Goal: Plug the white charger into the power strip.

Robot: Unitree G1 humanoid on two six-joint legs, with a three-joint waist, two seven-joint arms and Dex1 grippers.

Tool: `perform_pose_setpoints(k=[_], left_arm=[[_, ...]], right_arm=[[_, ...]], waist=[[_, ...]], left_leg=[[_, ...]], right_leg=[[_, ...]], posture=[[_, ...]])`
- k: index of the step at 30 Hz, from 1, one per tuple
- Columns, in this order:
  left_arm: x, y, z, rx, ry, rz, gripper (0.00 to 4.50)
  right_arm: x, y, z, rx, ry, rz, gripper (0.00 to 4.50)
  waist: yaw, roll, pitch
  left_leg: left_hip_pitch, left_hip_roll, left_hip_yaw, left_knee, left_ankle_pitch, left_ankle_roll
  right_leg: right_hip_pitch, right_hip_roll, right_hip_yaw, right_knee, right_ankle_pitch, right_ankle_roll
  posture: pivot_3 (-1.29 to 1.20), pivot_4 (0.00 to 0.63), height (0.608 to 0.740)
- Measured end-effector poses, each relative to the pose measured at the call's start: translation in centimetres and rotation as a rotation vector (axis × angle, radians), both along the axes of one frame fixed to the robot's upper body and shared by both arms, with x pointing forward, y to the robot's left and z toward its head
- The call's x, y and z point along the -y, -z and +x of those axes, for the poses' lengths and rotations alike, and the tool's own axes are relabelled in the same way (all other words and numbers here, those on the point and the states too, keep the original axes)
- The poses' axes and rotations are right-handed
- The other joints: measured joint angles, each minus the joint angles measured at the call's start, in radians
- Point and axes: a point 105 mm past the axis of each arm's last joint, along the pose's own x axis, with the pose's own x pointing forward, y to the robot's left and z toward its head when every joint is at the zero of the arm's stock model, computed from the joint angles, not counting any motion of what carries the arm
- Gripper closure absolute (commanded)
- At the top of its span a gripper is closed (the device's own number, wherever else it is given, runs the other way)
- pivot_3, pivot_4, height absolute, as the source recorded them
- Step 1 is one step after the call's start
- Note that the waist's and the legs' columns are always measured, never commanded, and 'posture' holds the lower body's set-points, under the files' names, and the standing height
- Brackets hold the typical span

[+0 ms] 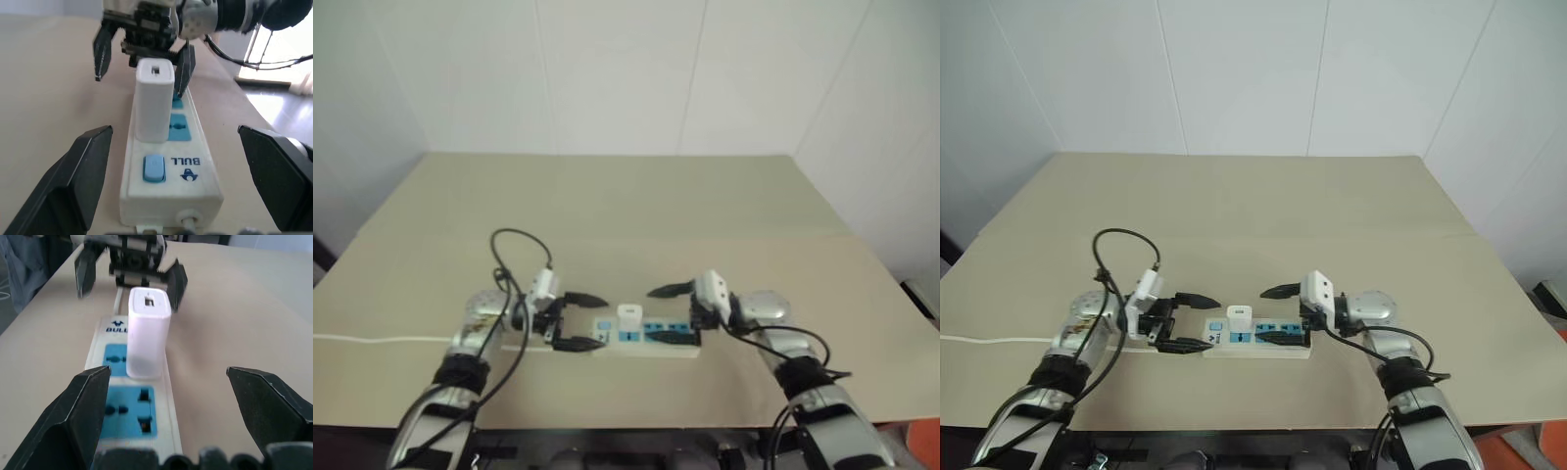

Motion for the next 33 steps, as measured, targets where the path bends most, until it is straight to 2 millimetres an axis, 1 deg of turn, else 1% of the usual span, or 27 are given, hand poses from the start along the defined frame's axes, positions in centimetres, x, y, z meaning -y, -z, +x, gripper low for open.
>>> perform_pose_setpoints(k=[1, 2, 4, 6, 8, 9, 10, 12, 13, 15, 18, 21, 26, 33], left_arm=[[-0.7, -0.7, -0.1, -0.005, -0.006, -0.002, 0.04], [-1.4, -1.3, -0.2, -0.013, -0.017, 0.003, 0.04], [-2.8, -2.5, -0.4, -0.016, -0.038, 0.016, 0.04], [-4.0, -3.2, -0.4, 0.006, -0.062, 0.050, 0.04], [-5.3, -3.1, -0.3, 0.040, -0.093, 0.120, 0.04], [-6.4, -2.9, -0.2, 0.046, -0.123, 0.163, 0.04], [-7.2, -2.6, -0.1, 0.055, -0.146, 0.189, 0.04], [-8.2, -1.9, -0.1, 0.063, -0.175, 0.239, 0.04], [-8.8, -1.4, -0.3, 0.071, -0.186, 0.271, 0.04], [-9.6, -0.6, -0.6, 0.065, -0.203, 0.307, 0.04], [-9.9, 0.0, -0.9, 0.065, -0.203, 0.320, 0.04], [-9.9, 0.2, -1.0, 0.059, -0.203, 0.321, 0.04], [-9.8, 0.3, -1.1, 0.057, -0.200, 0.320, 0.04], [-9.5, 0.6, -1.2, 0.052, -0.196, 0.309, 0.04]], right_arm=[[0.8, 0.2, -0.3, -0.020, 0.011, -0.007, 0.00], [1.3, 0.0, -0.5, -0.021, 0.019, -0.006, 0.00], [2.9, -0.7, -0.9, -0.002, 0.026, -0.067, 0.00], [4.5, -1.6, -0.9, 0.012, 0.055, -0.131, 0.00], [6.6, -3.1, -1.0, 0.029, 0.110, -0.199, 0.00], [8.2, -4.3, -1.0, 0.042, 0.161, -0.236, 0.00], [9.7, -5.5, -1.3, 0.048, 0.205, -0.263, 0.00], [11.7, -7.3, -1.9, 0.064, 0.262, -0.310, 0.00], [12.7, -7.9, -2.6, 0.061, 0.282, -0.343, 0.00], [13.9, -8.5, -3.4, 0.049, 0.311, -0.380, 0.00], [15.0, -8.6, -4.4, 0.030, 0.342, -0.415, 0.00], [15.4, -8.7, -5.0, 0.021, 0.360, -0.420, 0.00], [15.4, -8.6, -5.5, 0.021, 0.361, -0.424, 0.00], [15.6, -8.6, -5.6, 0.026, 0.377, -0.422, 0.00]], waist=[[0.001, 0.000, 0.006], [0.000, 0.001, 0.012], [0.000, 0.007, 0.022], [0.001, 0.008, 0.025], [0.004, 0.009, 0.028], [0.004, 0.010, 0.029], [0.006, 0.010, 0.029], [0.007, 0.010, 0.029], [0.007, 0.010, 0.029], [0.006, 0.009, 0.030], [0.003, 0.009, 0.030], [0.002, 0.009, 0.030], [0.002, 0.009, 0.030], [0.003, 0.009, 0.030]], left_leg=[[-0.001, 0.000, 0.000, 0.000, 0.000, 0.000], [-0.002, 0.000, -0.001, 0.000, 0.000, 0.000], [-0.005, -0.001, 0.000, 0.001, 0.000, 0.000], [-0.007, -0.001, 0.000, 0.000, 0.000, 0.000], [-0.010, -0.001, 0.000, 0.000, 0.000, 0.000], [-0.011, -0.001, 0.000, -0.001, 0.000, 0.000], [-0.012, -0.001, 0.000, -0.002, 0.000, 0.000], [-0.012, -0.001, 0.001, -0.003, 0.000, 0.000], [-0.012, -0.001, 0.001, -0.004, 0.000, 0.000], [-0.012, -0.001, 0.001, -0.004, 0.000, 0.000], [-0.012, -0.001, 0.002, -0.003, 0.000, 0.000], [-0.012, -0.001, 0.002, -0.001, 0.000, 0.000], [-0.011, -0.001, 0.002, 0.000, 0.000, 0.000], [-0.011, -0.001, 0.002, 0.000, 0.000, 0.000]], right_leg=[[-0.001, 0.000, -0.001, 0.000, 0.000, 0.000], [-0.002, 0.000, 0.000, 0.000, 0.000, 0.000], [-0.003, -0.001, 0.000, -0.001, 0.000, 0.001], [-0.006, -0.001, 0.000, -0.002, 0.000, 0.001], [-0.009, -0.001, 0.000, -0.002, 0.000, 0.001], [-0.011, -0.001, 0.000, -0.002, 0.000, 0.001], [-0.013, -0.001, 0.000, -0.003, 0.000, 0.001], [-0.013, -0.001, 0.000, -0.003, -0.001, 0.001], [-0.013, -0.001, 0.000, -0.004, -0.001, 0.001], [-0.013, -0.001, 0.000, -0.004, -0.001, 0.001], [-0.013, -0.001, 0.000, -0.004, -0.001, 0.002], [-0.013, -0.001, 0.001, -0.002, -0.005, 0.008], [-0.012, -0.001, 0.001, -0.001, -0.005, 0.009], [-0.012, -0.001, 0.001, -0.001, -0.003, 0.007]], posture=[[0.00, 0.150, 0.740], [0.00, 0.150, 0.740], [0.00, 0.150, 0.740], [0.00, 0.150, 0.740], [0.00, 0.150, 0.740], [0.00, 0.150, 0.740], [0.00, 0.150, 0.740], [0.00, 0.150, 0.740], [0.00, 0.150, 0.740], [0.00, 0.150, 0.740], [0.00, 0.150, 0.740], [0.00, 0.150, 0.740], [0.00, 0.150, 0.740], [0.00, 0.150, 0.740]])
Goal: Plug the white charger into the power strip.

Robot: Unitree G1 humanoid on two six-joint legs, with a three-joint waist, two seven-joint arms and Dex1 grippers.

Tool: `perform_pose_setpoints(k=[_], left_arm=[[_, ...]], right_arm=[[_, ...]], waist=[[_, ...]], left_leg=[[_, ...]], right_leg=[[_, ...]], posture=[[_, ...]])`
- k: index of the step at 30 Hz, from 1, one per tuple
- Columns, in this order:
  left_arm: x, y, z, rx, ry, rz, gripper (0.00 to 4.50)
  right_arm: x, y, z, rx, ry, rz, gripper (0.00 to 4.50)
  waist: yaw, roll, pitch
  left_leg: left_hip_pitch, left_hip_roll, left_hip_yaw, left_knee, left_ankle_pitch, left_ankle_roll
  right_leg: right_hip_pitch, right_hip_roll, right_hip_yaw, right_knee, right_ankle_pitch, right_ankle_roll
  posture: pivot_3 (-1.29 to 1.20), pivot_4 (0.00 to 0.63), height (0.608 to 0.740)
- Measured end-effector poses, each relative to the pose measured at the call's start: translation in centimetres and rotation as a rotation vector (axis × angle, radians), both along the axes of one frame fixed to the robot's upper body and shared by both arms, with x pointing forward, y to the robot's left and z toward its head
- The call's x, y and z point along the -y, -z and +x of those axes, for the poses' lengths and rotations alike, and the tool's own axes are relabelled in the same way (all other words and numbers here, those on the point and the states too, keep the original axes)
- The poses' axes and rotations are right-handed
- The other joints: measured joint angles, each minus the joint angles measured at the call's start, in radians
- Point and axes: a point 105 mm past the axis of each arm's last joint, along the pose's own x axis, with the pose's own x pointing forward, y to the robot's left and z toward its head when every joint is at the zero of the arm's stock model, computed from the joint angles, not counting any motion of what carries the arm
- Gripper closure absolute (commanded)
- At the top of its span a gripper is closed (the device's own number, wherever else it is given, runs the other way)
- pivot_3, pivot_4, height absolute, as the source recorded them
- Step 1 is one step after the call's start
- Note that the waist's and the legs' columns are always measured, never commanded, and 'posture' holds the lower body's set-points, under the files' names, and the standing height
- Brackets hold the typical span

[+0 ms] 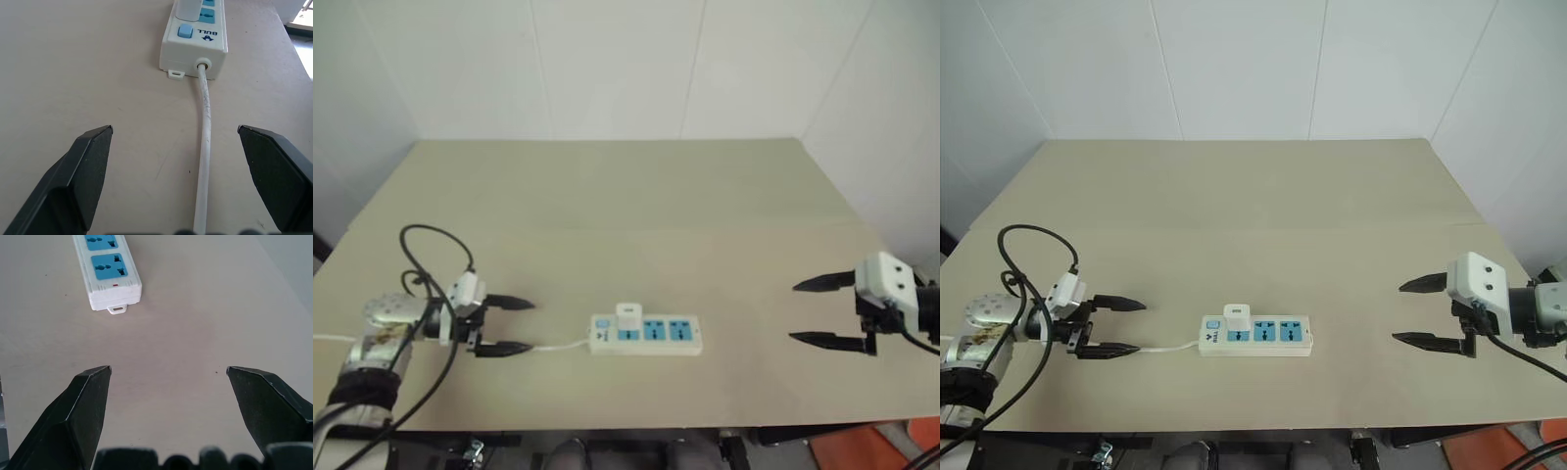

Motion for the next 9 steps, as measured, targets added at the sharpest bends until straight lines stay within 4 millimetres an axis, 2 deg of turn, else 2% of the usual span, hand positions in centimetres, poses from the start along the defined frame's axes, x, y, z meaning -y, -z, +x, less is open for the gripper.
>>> perform_pose_setpoints(k=[9], left_arm=[[0.50, -0.12, 0.42, 0.013, 0.010, -0.001, 0.04]], right_arm=[[0.13, 0.37, -0.24, 0.000, 0.021, -0.003, 0.00]], waist=[[0.001, 0.000, 0.000]], left_leg=[[0.001, 0.000, 0.000, 0.002, 0.000, 0.000]], right_leg=[[0.002, 0.000, 0.000, 0.001, 0.000, 0.000]], posture=[[0.00, 0.150, 0.740]])
